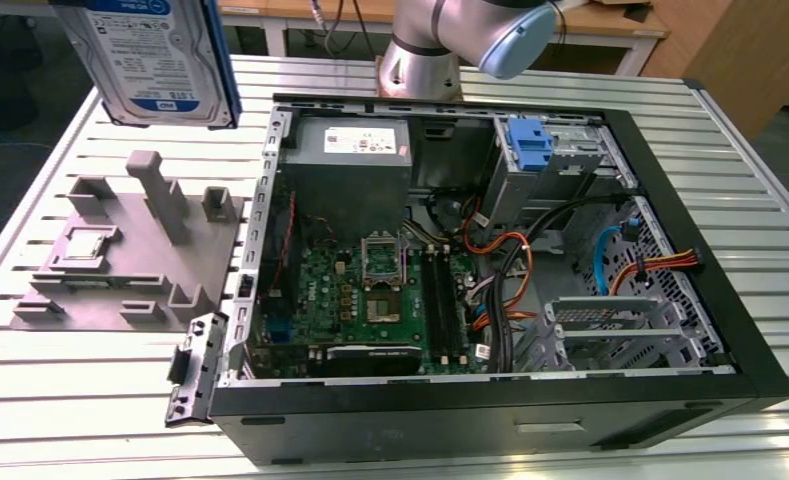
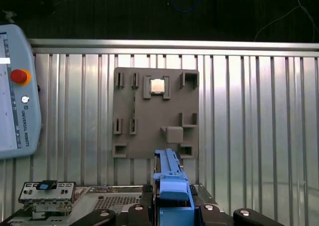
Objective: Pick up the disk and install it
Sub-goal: 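Pick up the disk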
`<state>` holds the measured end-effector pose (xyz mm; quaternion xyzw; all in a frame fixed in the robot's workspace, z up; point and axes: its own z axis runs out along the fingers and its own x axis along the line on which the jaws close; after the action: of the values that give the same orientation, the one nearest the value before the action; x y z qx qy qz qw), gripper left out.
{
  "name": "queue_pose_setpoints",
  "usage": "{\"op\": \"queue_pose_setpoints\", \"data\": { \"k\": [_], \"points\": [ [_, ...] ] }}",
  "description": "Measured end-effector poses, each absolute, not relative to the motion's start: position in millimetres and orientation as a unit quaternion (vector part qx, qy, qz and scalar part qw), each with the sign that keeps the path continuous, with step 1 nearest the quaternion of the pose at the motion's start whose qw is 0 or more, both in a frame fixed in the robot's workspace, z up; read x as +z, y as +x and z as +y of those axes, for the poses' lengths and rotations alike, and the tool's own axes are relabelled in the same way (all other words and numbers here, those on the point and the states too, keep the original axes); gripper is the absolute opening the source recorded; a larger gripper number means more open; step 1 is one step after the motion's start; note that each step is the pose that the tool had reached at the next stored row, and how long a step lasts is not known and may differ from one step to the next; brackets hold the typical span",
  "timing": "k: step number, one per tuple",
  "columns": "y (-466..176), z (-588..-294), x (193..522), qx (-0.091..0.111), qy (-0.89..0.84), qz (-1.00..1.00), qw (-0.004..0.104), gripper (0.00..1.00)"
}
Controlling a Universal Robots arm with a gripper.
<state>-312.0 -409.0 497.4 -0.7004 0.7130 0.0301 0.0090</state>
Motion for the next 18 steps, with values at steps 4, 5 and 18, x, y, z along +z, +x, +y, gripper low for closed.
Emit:
{"op": "queue_pose_setpoints", "data": {
  "k": [4,5,18],
  "points": [
    [-310.9,-409.0,497.4,0.03,-0.7,0.713,0.009,0.37],
    [-310.2,-409.0,497.4,0.03,-0.7,0.713,0.009,0.37],
    [-297.5,-409.0,497.4,0.03,-0.7,0.713,0.009,0.37]
  ]
}}
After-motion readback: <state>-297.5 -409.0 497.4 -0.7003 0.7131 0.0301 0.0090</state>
